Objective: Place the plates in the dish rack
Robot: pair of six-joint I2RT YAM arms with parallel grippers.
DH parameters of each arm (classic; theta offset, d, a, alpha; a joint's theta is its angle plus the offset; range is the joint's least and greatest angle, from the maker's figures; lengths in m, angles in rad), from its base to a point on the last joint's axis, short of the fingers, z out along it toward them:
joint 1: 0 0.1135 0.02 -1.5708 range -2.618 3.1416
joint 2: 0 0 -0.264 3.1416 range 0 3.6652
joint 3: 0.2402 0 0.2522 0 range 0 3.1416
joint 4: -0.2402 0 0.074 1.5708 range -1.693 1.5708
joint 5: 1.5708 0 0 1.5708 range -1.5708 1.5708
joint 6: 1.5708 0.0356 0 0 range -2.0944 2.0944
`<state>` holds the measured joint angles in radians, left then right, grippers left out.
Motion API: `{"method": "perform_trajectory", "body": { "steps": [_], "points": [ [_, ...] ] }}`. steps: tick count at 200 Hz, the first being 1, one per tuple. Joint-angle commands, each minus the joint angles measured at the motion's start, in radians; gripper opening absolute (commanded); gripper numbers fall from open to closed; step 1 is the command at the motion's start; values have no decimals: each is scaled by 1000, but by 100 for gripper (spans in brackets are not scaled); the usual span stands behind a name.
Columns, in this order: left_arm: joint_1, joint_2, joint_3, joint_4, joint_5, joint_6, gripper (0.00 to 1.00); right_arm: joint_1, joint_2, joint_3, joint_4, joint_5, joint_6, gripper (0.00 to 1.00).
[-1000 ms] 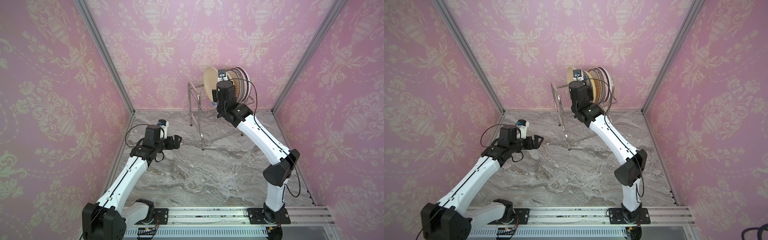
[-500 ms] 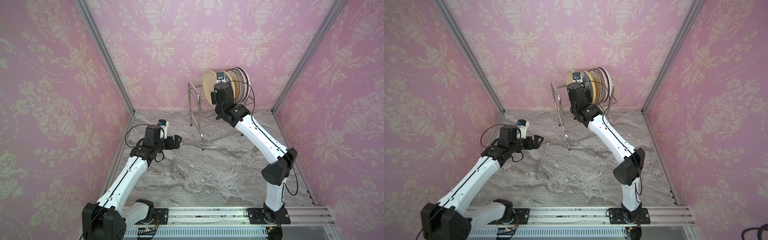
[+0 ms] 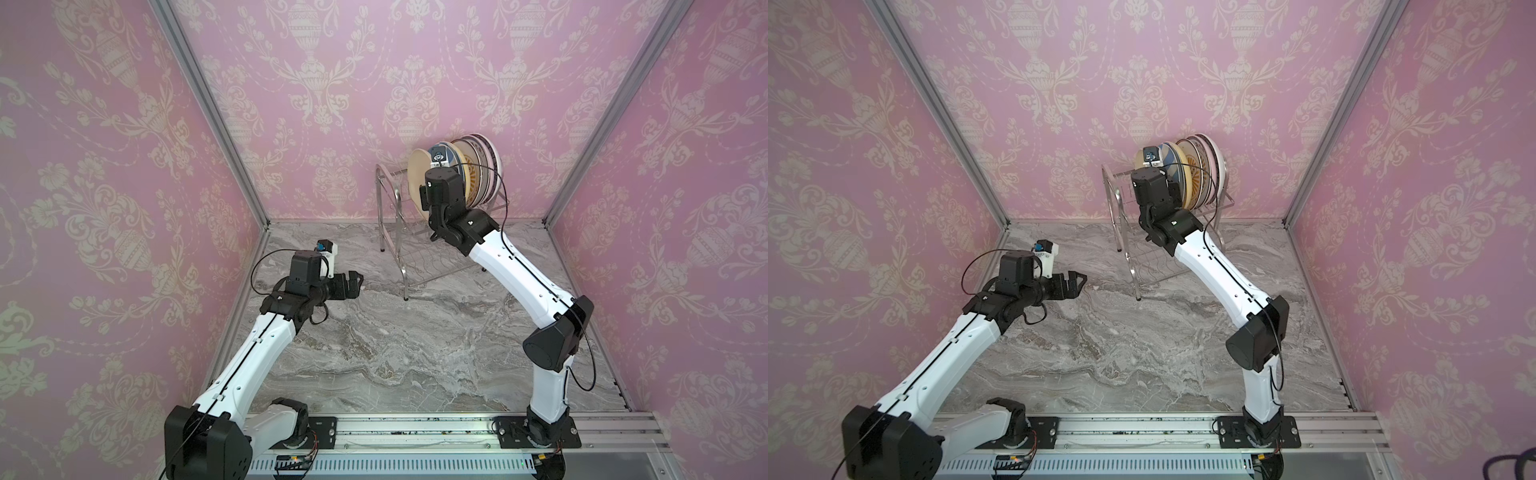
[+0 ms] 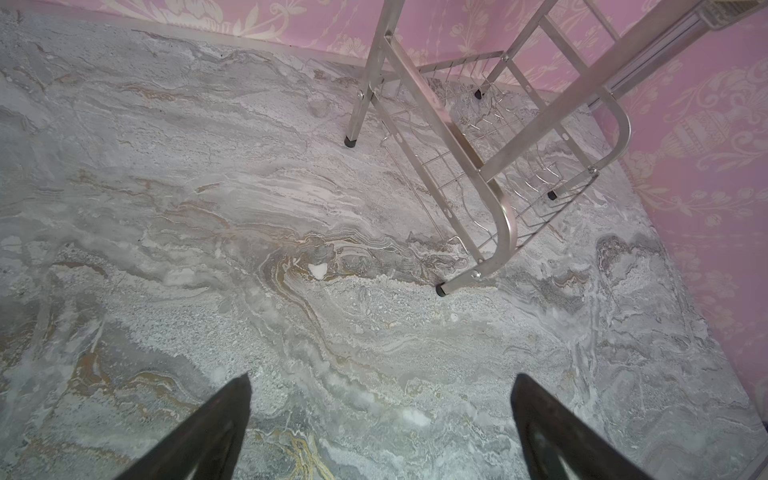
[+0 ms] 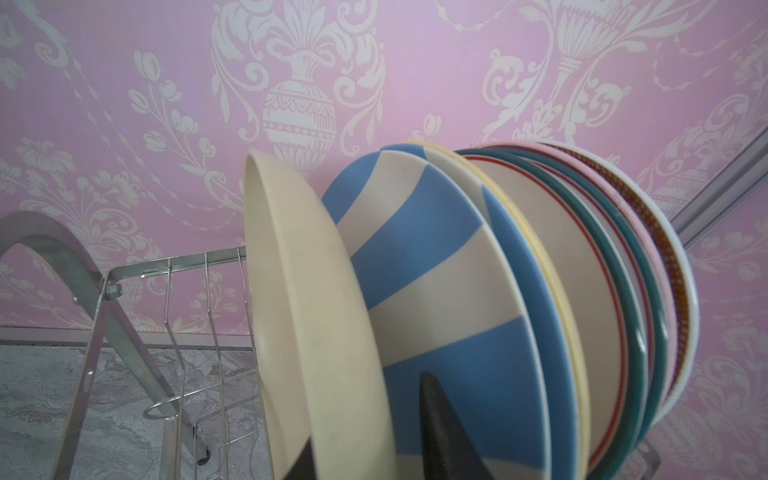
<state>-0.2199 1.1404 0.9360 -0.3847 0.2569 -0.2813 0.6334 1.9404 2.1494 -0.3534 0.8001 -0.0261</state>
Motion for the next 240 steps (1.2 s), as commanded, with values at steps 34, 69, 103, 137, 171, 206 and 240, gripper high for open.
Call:
{"method": "perform_trajectory", "body": {
  "steps": [34, 69, 103, 137, 171, 206, 240],
  "points": [
    [4, -20, -20, -2, -11, 16, 99, 25, -15, 50, -8, 34, -70, 43],
    [4, -25, -20, -2, -37, 17, 99, 21, -52, 41, -36, 30, -78, 58],
    [5, -38, -28, -12, -57, 16, 99, 17, -111, 9, -69, -12, -57, 70],
    [11, -53, -6, -41, -122, 31, 99, 15, -214, -57, -75, -48, -38, 85],
    [20, -58, 9, -36, -171, 36, 99, -44, -395, -220, -83, -93, 14, 89],
    [31, -66, 18, -29, -256, 43, 99, -99, -611, -419, -133, -64, 26, 91],
    [75, -154, -74, 107, -419, 62, 99, -239, -893, -783, -124, -191, 98, 95]
  ]
}}
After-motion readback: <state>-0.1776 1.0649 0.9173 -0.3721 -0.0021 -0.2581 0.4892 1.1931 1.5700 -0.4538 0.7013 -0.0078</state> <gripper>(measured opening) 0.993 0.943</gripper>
